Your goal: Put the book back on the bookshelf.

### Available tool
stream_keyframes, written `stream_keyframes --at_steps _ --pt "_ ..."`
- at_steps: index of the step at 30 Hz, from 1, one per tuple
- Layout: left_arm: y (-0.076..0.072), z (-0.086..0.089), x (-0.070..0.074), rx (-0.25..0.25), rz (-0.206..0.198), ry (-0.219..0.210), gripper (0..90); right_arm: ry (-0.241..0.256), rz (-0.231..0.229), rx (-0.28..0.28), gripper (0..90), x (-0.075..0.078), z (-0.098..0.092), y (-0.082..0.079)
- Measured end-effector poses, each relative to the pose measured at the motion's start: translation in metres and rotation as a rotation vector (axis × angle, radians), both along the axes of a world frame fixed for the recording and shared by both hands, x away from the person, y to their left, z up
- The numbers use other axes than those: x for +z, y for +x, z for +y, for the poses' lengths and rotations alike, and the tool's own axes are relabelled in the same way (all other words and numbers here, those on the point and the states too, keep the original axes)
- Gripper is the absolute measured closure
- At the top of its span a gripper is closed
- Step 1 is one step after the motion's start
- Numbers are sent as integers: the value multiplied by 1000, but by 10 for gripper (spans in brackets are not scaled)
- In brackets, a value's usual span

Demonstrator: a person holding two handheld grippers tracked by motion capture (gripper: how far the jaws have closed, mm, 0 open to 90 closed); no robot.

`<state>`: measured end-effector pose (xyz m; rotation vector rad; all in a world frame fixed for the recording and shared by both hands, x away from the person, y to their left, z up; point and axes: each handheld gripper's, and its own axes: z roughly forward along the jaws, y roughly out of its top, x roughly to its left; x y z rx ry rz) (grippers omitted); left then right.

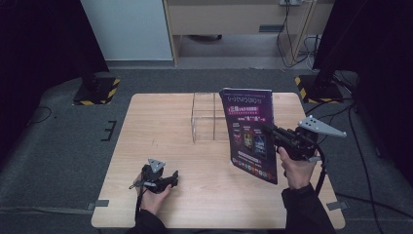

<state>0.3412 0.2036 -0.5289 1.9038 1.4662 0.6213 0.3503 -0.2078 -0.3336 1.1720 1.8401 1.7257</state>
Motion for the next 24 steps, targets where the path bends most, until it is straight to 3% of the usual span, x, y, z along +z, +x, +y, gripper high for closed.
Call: stream_keyframes --at_steps 11,24 --pt "2 3 -4 0 21 18 192 -8 -74 -76 843 23 -5 10" --pt "4 3 -7 12 17 27 114 4 -126 -160 843 33 -8 27"
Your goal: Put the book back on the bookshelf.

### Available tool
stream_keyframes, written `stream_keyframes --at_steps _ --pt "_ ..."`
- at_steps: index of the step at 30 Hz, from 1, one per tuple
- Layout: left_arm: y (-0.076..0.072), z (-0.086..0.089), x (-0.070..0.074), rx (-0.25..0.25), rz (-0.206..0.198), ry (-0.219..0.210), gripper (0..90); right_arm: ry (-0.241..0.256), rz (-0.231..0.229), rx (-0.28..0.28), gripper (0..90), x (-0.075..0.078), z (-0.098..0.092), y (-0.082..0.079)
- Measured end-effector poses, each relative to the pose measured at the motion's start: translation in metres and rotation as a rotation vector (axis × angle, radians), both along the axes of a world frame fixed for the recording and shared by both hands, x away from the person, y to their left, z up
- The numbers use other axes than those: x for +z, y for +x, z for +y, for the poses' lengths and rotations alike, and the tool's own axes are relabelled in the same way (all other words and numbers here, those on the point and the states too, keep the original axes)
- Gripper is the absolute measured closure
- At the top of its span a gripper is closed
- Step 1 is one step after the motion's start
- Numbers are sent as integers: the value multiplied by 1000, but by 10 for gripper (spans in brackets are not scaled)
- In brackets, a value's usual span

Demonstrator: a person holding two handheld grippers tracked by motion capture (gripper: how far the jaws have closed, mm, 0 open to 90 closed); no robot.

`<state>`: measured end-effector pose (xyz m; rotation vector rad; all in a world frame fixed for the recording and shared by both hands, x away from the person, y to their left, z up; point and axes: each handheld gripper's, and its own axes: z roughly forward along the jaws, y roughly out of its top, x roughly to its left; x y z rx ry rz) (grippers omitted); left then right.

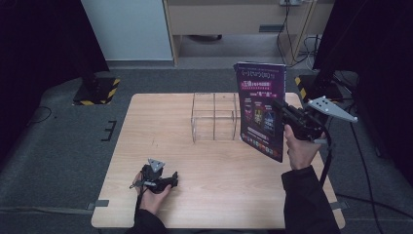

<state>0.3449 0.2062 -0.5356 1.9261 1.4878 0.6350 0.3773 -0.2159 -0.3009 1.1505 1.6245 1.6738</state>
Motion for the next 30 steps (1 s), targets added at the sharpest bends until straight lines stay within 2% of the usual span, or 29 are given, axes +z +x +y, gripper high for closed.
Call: stream_keyframes --at_steps 8,16,20,25,30 --pt "0 0 0 -4 4 3 101 -8 -24 -54 843 -2 5 18" --pt "0 0 0 -4 4 2 100 -1 -34 -94 842 -13 9 38" --pt "0 0 0 -5 4 1 99 -1 -32 -108 842 -19 11 48" --pt "0 0 0 -6 4 3 98 -26 -30 -135 842 -27 15 58" --pt "0 0 0 -6 4 3 97 -23 -16 -145 842 -34 15 67"
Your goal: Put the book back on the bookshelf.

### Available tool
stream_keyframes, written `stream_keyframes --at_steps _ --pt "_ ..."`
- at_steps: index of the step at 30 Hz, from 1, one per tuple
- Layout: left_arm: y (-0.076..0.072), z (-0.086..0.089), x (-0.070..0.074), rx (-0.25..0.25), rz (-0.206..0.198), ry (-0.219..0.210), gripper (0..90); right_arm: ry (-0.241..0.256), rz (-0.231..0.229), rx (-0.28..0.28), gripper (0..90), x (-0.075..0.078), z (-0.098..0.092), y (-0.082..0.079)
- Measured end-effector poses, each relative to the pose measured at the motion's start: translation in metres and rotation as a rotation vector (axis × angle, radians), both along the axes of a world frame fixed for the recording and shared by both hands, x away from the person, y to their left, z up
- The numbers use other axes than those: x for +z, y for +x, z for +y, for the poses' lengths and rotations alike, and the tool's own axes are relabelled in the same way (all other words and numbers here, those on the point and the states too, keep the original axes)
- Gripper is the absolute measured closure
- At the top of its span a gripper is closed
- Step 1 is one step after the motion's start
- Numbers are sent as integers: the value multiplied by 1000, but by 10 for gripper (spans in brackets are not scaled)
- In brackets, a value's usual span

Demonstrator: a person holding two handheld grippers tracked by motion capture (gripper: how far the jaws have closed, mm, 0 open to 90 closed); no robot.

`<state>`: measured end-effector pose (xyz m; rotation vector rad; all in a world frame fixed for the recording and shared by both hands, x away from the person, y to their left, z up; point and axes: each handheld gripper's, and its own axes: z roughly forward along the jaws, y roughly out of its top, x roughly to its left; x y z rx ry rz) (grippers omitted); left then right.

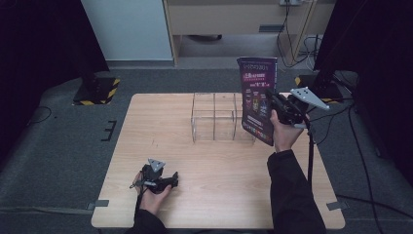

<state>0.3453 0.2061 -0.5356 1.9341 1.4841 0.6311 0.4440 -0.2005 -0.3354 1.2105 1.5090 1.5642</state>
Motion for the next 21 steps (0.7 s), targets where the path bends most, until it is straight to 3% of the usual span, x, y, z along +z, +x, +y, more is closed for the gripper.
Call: stream_keyframes --at_steps 11,21 --pt "0 0 0 -2 1 0 94 -31 21 -27 843 -17 8 17" --pt "0 0 0 -3 1 0 93 -46 22 -33 842 -30 17 22"
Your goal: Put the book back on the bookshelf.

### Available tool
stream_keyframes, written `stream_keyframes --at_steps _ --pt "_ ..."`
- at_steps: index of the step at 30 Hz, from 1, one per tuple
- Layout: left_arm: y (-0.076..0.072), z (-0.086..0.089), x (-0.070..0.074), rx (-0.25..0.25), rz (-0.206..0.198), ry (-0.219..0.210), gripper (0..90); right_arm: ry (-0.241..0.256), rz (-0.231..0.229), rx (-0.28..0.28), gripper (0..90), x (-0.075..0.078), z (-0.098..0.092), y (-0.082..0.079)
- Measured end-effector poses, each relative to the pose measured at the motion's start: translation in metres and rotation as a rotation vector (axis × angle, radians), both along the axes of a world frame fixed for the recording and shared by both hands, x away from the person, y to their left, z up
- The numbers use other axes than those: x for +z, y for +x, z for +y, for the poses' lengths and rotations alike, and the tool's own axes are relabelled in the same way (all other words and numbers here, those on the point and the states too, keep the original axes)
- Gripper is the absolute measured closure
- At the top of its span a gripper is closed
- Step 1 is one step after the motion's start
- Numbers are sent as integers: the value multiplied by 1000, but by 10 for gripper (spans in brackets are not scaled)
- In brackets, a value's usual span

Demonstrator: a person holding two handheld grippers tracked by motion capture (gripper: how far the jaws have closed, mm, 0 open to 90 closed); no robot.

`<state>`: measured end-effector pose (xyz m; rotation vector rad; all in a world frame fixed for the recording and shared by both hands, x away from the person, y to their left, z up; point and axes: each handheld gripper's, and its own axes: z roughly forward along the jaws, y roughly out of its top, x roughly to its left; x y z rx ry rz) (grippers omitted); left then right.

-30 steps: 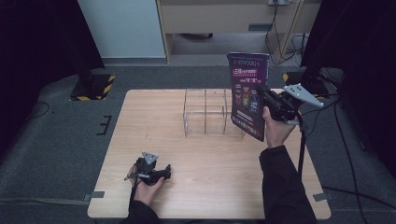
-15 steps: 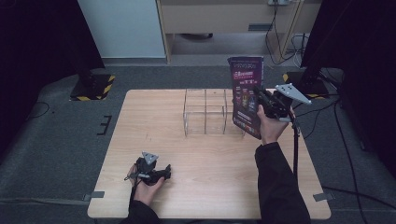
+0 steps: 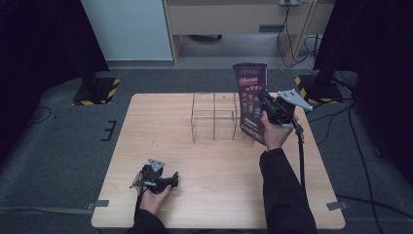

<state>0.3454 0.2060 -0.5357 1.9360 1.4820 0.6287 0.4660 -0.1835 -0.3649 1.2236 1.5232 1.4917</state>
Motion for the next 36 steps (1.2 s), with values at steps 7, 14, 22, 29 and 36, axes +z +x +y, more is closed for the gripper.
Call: stream_keyframes --at_steps 7,14,22,29,36 --pt "0 0 0 1 -1 -1 92 -6 1 -4 842 -11 3 1" --pt "0 0 0 -1 1 0 91 -3 4 -1 842 -17 4 0" --pt "0 0 0 -1 1 1 90 -15 10 6 840 -22 3 -2" --pt "0 0 0 -1 1 2 89 -37 30 37 833 -22 -1 -10" --pt "0 0 0 0 0 2 89 -55 78 53 824 -22 -9 -20"
